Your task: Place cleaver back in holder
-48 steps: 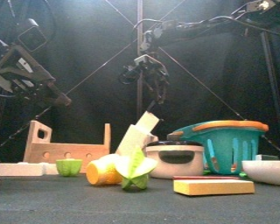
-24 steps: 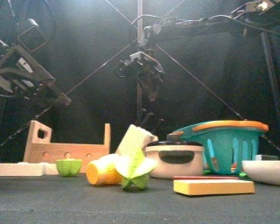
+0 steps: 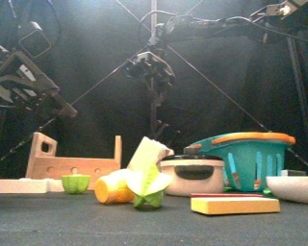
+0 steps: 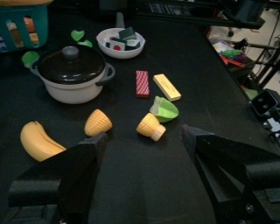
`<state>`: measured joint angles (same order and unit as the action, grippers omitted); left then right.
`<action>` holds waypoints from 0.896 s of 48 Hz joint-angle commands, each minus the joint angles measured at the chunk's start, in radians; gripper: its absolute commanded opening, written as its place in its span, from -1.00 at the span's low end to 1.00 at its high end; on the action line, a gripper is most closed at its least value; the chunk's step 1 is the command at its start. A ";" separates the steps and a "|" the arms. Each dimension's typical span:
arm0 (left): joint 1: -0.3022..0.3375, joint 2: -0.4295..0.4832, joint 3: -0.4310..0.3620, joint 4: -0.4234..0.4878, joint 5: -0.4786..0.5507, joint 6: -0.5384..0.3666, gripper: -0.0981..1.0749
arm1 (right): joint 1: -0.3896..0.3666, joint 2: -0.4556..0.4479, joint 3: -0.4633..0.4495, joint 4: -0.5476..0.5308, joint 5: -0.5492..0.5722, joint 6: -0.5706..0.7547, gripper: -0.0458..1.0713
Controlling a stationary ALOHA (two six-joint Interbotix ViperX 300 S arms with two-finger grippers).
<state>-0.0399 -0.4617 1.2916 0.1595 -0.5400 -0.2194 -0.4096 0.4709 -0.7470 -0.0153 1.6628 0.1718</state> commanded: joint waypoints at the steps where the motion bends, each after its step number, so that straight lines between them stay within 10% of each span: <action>1: 0.000 0.000 -0.011 -0.003 -0.005 0.002 0.87 | 0.018 -0.058 -0.005 -0.011 0.014 0.000 0.40; 24: 0.003 0.000 -0.012 -0.014 -0.005 0.003 0.87 | 0.129 -0.342 0.465 -0.103 -0.241 0.106 0.40; 43: 0.011 0.000 -0.017 -0.014 -0.005 0.003 0.87 | 0.164 -0.376 0.535 -0.143 -0.296 0.127 0.40</action>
<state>-0.0322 -0.4617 1.2916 0.1473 -0.5400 -0.2178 -0.2516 0.1488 -0.2056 -0.1473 1.3775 0.2945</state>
